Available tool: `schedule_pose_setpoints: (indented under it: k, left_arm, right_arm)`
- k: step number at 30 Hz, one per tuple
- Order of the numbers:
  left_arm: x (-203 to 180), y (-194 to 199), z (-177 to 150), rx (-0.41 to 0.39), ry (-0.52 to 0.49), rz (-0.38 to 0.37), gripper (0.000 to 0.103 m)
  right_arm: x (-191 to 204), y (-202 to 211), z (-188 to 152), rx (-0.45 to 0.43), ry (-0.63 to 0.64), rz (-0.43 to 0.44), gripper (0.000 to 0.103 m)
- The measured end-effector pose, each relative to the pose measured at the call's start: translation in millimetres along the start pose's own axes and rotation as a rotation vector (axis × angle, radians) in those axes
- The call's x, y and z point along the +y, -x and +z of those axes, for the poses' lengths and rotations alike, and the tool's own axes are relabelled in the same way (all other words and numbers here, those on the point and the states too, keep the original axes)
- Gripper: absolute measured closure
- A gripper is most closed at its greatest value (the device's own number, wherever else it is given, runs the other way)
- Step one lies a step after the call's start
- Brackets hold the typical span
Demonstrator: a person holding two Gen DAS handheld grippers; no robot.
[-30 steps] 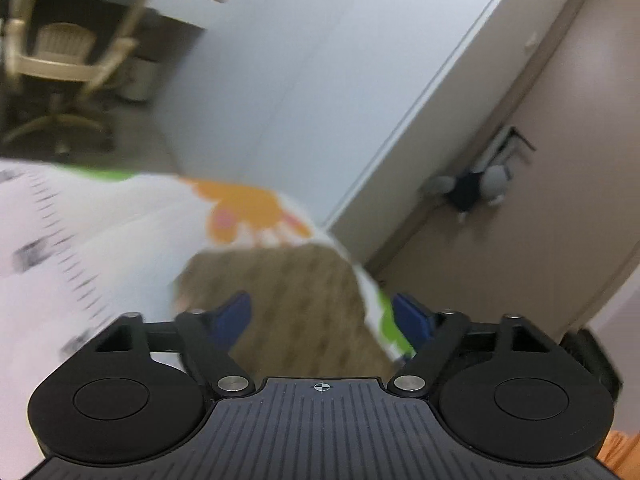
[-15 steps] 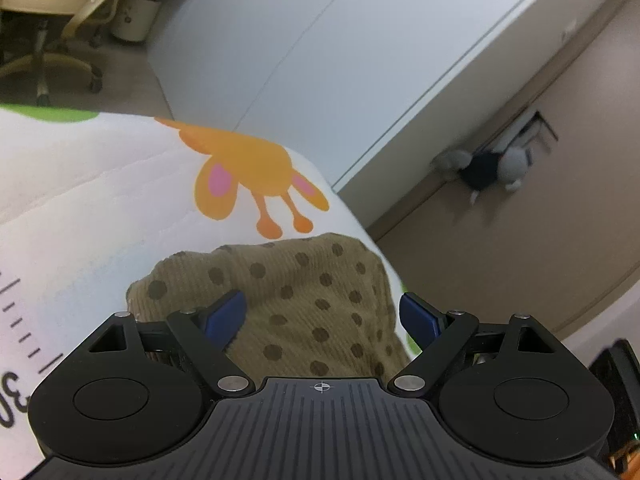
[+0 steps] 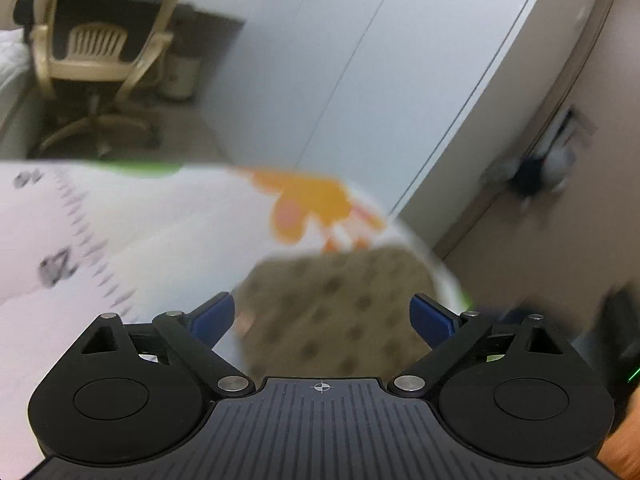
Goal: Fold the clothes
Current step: 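Fold the bundle once more with both tools and press it flat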
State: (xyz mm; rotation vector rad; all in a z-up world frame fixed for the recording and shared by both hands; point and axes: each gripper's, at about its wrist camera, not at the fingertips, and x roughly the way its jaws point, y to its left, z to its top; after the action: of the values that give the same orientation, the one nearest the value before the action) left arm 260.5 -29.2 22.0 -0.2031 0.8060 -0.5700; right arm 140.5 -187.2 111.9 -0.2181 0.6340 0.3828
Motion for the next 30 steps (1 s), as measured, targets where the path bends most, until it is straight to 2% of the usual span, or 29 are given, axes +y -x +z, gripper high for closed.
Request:
schedule_pose_setpoints:
  k: [2,4,6,8,11,17,21,24,25,27,30]
  left_arm:
    - [-1.6,-10.5,-12.5,0.060,-0.039,0.050,0.005]
    - [-5.1,-17.6,-19.4,0.067,-0.062,0.081,0.002]
    - [-5.4,-22.0,-18.4,0.068,-0.044,0.091,0.001]
    - [-4.5,-23.6,-18.0,0.070,-0.026,0.095,0.000]
    - [-0.6,-23.6,-19.8,0.074,0.011,0.091,0.000]
    - [7.2,-23.9,-25.3,0.084,0.066,0.058,0.000]
    - [8.2,-25.0,-26.2,0.079,0.065,0.056,0.000]
    - [8.6,-25.9,-26.7,0.077,0.067,0.053,0.000]
    - [8.7,-26.2,-26.8,0.076,0.068,0.053,0.000]
    - [7.9,-27.4,-27.2,0.078,0.063,0.056,0.000]
    - [4.8,-25.7,-29.7,0.068,0.057,0.066,0.000]
  right_arm:
    - [-8.6,6.6,16.3,-0.062,-0.015,-0.028,0.000]
    - [-16.2,6.0,31.9,-0.109,-0.025,-0.064,0.000]
    - [-21.4,-11.8,45.8,-0.118,-0.022,-0.119,0.000]
    - [-19.4,-49.1,51.4,-0.057,0.021,-0.191,0.000]
    - [-11.6,-93.8,39.6,0.003,0.062,-0.234,0.000]
    - [-1.8,-85.3,32.5,0.020,0.040,-0.289,0.000]
    - [8.7,-50.3,36.0,-0.007,0.060,-0.204,0.000]
    - [16.0,-19.0,29.4,-0.050,0.030,-0.034,0.000]
    - [23.4,-18.5,23.8,-0.025,0.058,-0.019,0.000]
    - [39.8,-25.9,7.0,0.017,0.161,-0.073,0.000]
    - [43.9,-22.4,-6.3,-0.034,0.162,-0.095,0.000]
